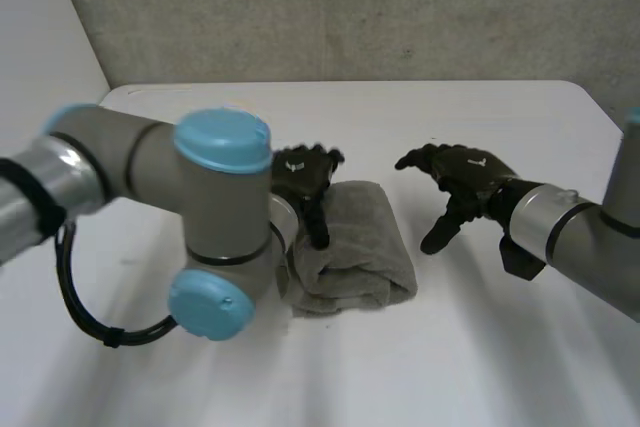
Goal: Fold the towel.
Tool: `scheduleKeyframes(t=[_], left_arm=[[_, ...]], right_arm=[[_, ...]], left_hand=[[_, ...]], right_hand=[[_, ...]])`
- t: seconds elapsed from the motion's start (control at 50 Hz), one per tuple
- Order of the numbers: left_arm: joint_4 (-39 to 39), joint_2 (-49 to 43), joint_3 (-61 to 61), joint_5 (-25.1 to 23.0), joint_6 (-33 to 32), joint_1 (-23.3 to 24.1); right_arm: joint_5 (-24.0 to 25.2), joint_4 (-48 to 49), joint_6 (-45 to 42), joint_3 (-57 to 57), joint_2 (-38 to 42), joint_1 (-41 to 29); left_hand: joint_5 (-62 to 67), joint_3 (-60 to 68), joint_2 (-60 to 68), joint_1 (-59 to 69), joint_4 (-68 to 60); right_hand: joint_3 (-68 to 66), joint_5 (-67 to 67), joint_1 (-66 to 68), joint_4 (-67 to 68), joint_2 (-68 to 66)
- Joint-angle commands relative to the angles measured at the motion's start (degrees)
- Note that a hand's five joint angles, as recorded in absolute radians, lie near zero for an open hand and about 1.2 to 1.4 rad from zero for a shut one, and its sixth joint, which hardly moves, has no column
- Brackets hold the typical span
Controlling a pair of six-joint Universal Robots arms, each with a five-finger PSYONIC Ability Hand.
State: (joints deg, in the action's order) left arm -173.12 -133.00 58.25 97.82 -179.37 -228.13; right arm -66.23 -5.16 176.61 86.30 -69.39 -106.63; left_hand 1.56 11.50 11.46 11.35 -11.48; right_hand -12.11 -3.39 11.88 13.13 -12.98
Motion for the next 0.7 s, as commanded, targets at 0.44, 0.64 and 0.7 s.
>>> scheduleKeyframes(t=[0.44,0.64,0.7], left_arm=[[-3.1,2.3,14.8,0.8,-1.0,-5.6],[-3.3,15.9,10.8,0.6,-0.9,-6.2],[-2.7,21.5,10.2,0.4,-1.0,-9.8]], right_arm=[[-6.2,0.1,-13.6,-15.6,19.3,-8.2],[-13.4,0.6,-10.9,-19.1,4.3,-7.3],[-17.3,0.7,-8.8,-21.2,0.4,-6.6]], left_hand=[[1.0,1.1,1.1,1.2,-1.1],[0.5,0.6,0.6,0.7,-0.6],[0.3,0.4,0.4,0.5,-0.4]], right_hand=[[2.1,3.4,-1.9,-3.1,3.0],[2.1,3.4,-1.9,-3.1,3.0],[2.1,3.4,-1.9,-3.1,3.0]])
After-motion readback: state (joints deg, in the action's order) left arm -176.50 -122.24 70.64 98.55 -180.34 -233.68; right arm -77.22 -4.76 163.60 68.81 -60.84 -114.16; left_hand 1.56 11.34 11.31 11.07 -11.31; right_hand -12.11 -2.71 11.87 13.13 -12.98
